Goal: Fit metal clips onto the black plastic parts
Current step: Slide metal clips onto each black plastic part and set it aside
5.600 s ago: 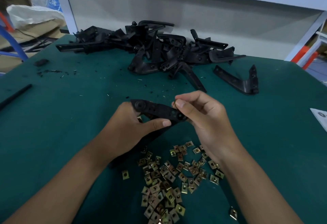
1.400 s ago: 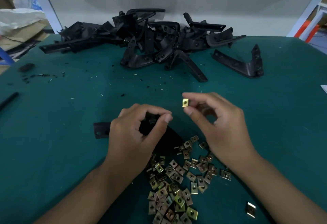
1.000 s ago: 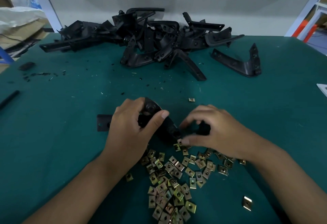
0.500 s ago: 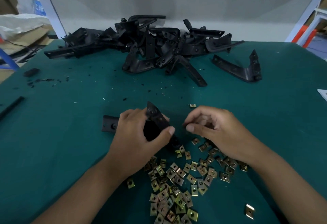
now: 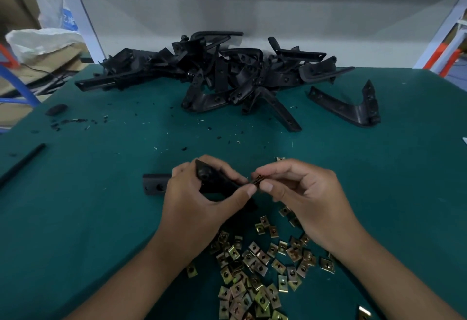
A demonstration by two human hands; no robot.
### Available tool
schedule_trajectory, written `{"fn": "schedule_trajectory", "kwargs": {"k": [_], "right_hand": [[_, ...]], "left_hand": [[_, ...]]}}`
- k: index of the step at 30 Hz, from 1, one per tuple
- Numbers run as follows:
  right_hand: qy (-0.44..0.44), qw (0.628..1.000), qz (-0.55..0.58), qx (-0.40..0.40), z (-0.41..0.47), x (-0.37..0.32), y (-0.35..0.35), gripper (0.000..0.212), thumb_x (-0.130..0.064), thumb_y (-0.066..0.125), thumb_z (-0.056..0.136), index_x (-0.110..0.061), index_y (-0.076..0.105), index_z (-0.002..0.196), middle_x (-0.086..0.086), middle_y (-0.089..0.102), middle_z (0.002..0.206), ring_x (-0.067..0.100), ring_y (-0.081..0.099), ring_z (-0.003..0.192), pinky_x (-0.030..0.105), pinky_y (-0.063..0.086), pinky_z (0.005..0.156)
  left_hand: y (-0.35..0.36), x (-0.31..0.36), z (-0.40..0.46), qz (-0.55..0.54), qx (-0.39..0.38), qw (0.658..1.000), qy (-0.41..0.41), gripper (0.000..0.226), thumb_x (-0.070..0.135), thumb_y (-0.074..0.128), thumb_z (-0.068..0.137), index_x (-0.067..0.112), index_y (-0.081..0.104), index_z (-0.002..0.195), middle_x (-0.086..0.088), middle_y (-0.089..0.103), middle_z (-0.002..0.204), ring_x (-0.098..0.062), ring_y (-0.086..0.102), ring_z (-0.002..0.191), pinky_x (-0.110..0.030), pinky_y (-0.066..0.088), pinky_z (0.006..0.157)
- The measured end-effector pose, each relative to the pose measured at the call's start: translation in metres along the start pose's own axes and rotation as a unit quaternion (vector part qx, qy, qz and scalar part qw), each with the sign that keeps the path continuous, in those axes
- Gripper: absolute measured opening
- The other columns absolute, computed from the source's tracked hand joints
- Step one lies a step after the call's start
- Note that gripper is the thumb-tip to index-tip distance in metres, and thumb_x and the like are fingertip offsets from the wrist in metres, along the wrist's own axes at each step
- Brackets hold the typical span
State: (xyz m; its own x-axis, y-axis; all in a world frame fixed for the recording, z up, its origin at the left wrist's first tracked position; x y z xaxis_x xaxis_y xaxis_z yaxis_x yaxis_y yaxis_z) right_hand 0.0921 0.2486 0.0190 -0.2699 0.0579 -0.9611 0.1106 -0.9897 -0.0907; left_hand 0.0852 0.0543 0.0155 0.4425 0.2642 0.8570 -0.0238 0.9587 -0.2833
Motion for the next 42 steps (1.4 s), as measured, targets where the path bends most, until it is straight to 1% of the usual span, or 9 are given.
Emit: {"fn": "schedule_trajectory", "kwargs": {"k": [2,6,9,13,22,25,31,38,42], "right_hand": [[-0.003,1.000,-0.003,-0.002,0.000,0.000,0.000,0.020,-0.025,0.077,0.080,-0.026,0.078,0.100,-0.002,0.078,0.097,0.013,0.074,0.094,0.018,0.055,0.081],[-0.011,1.000,-0.008,0.013,-0.001,0.001,0.001,0.020,-0.027,0.078,0.077,-0.027,0.078,0.096,-0.002,0.079,0.094,0.015,0.074,0.092,0.020,0.056,0.082],[-0.022,0.999,-0.027,0.018,-0.003,0.001,0.001,0.020,-0.030,0.079,0.076,-0.028,0.077,0.095,-0.004,0.079,0.092,0.014,0.075,0.090,0.019,0.057,0.080],[-0.075,0.981,-0.170,0.056,-0.005,-0.001,-0.001,0.012,-0.037,0.079,0.076,-0.035,0.075,0.087,-0.021,0.076,0.086,0.002,0.074,0.082,0.011,0.055,0.073],[-0.147,0.939,-0.301,0.075,-0.008,-0.008,0.004,0.012,-0.025,0.078,0.084,-0.025,0.073,0.095,-0.023,0.069,0.086,-0.004,0.068,0.086,0.008,0.051,0.073],[-0.145,0.936,-0.315,0.065,-0.007,-0.008,0.000,0.014,-0.018,0.076,0.086,-0.024,0.071,0.098,-0.021,0.067,0.091,-0.002,0.066,0.089,0.008,0.049,0.075],[-0.079,0.965,-0.244,0.055,-0.004,-0.007,-0.007,0.011,-0.020,0.069,0.092,-0.029,0.067,0.100,-0.016,0.066,0.094,0.013,0.065,0.090,0.018,0.051,0.073],[-0.026,0.983,-0.179,0.028,-0.003,-0.001,-0.008,0.014,-0.034,0.062,0.097,-0.040,0.068,0.109,-0.018,0.067,0.108,0.008,0.064,0.108,0.018,0.051,0.083],[0.027,0.996,-0.081,0.017,-0.001,-0.003,-0.008,0.016,-0.042,0.061,0.090,-0.040,0.070,0.103,-0.015,0.070,0.097,0.000,0.064,0.089,0.016,0.051,0.075]], "left_hand": [[0.001,-0.001,-0.001,-0.011,0.010,1.000,0.000,0.026,0.040,0.082,0.076,0.036,0.059,0.088,0.010,0.076,0.088,-0.018,0.074,0.089,-0.044,0.058,0.082],[0.004,-0.001,-0.003,0.031,0.021,0.999,0.013,0.030,0.042,0.079,0.078,0.041,0.051,0.090,0.018,0.075,0.090,-0.027,0.068,0.094,-0.056,0.051,0.087],[0.006,0.003,-0.003,0.056,0.034,0.997,0.044,0.030,0.043,0.077,0.078,0.039,0.051,0.091,0.024,0.073,0.092,-0.018,0.069,0.091,-0.056,0.050,0.086],[0.009,0.005,-0.003,0.107,0.075,0.989,0.065,0.025,0.043,0.075,0.077,0.029,0.056,0.088,0.032,0.070,0.092,0.006,0.057,0.096,-0.048,0.046,0.083],[0.006,0.002,-0.002,0.162,0.082,0.982,0.055,0.025,0.044,0.077,0.076,0.036,0.056,0.086,0.031,0.070,0.089,-0.005,0.058,0.095,-0.029,0.038,0.088],[0.003,-0.001,0.000,0.177,0.085,0.979,0.048,0.029,0.040,0.082,0.075,0.037,0.056,0.086,0.030,0.069,0.091,0.001,0.053,0.100,-0.023,0.035,0.088],[0.001,-0.006,0.001,0.193,0.052,0.978,0.051,0.030,0.050,0.074,0.079,0.040,0.048,0.090,0.038,0.066,0.096,0.005,0.049,0.102,-0.012,0.028,0.088],[0.006,-0.011,0.000,0.186,-0.004,0.982,0.034,0.029,0.061,0.067,0.078,0.045,0.047,0.091,0.039,0.066,0.095,-0.003,0.047,0.105,-0.007,0.028,0.087],[0.005,-0.012,-0.001,0.174,-0.023,0.984,0.008,0.032,0.070,0.064,0.076,0.047,0.048,0.092,0.040,0.066,0.094,0.006,0.039,0.110,-0.018,0.034,0.085]]}}
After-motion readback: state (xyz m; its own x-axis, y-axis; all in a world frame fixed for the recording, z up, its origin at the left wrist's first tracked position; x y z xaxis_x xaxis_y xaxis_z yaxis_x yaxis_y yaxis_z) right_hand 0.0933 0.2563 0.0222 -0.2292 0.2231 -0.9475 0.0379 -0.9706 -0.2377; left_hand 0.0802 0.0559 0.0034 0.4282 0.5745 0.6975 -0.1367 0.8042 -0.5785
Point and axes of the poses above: each hand's wrist, its own z-axis towards the middle knuckle, its own y-axis out of the palm, x = y × z, the point moved 1 cm from there along z, towards the middle knuckle
